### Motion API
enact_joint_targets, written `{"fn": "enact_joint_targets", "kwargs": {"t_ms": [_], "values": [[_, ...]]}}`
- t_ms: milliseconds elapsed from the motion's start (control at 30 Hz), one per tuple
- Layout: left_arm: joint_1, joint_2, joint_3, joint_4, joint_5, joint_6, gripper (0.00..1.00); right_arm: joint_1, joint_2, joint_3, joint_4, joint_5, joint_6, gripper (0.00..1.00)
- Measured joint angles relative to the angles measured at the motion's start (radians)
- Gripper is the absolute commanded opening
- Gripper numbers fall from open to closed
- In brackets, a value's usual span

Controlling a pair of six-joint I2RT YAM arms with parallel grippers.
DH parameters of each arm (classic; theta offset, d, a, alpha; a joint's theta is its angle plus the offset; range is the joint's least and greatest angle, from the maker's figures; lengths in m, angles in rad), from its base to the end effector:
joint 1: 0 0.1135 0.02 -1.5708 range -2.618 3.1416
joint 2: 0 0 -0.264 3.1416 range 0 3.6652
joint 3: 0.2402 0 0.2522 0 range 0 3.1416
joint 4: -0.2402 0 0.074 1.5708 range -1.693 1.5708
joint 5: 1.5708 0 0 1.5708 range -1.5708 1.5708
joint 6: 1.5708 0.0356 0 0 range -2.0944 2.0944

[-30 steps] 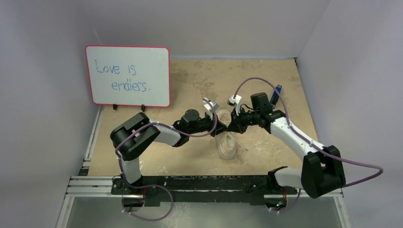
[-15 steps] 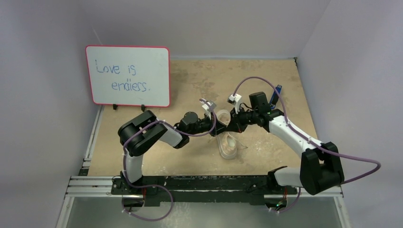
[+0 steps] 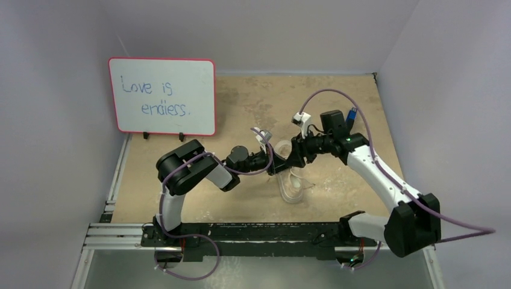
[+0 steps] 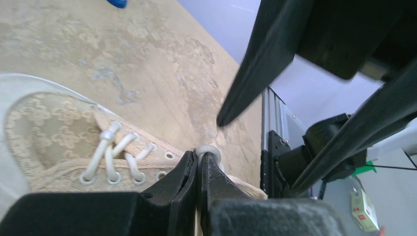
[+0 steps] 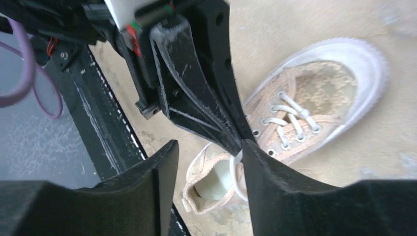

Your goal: Tie the shoes

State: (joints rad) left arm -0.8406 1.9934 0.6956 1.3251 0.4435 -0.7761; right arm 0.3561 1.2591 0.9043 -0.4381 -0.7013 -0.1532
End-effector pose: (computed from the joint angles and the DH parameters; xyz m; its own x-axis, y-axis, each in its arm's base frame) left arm 0.2276 -0.2771 0.1375 -0.6588 -0.2127 -0.7216 0.6972 0.1876 -0.6919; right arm 0.2362 0.1124 0.2638 -0.5545 -0.3306 -0.7637 -0.7845 0.5138 0.3472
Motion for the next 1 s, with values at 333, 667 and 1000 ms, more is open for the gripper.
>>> {"fn": "enact_joint_targets", "kwargs": {"t_ms": [333,667,1000], "values": [[-0.015,0.006,-0.003,0.014,0.029,-0.010,0.00,-0.187,-0.101,0.077,-0.121,0.056,0.191,0.49],[-0.013,0.010,-0.008,0.028,0.030,-0.017,0.00,-0.277,0.005,-0.064,-0.127,-0.036,0.358,0.23],[-0.002,0.075,-0.022,0.139,0.030,-0.097,0.00,-0.350,0.002,-0.334,0.246,-0.287,0.589,0.29]]}}
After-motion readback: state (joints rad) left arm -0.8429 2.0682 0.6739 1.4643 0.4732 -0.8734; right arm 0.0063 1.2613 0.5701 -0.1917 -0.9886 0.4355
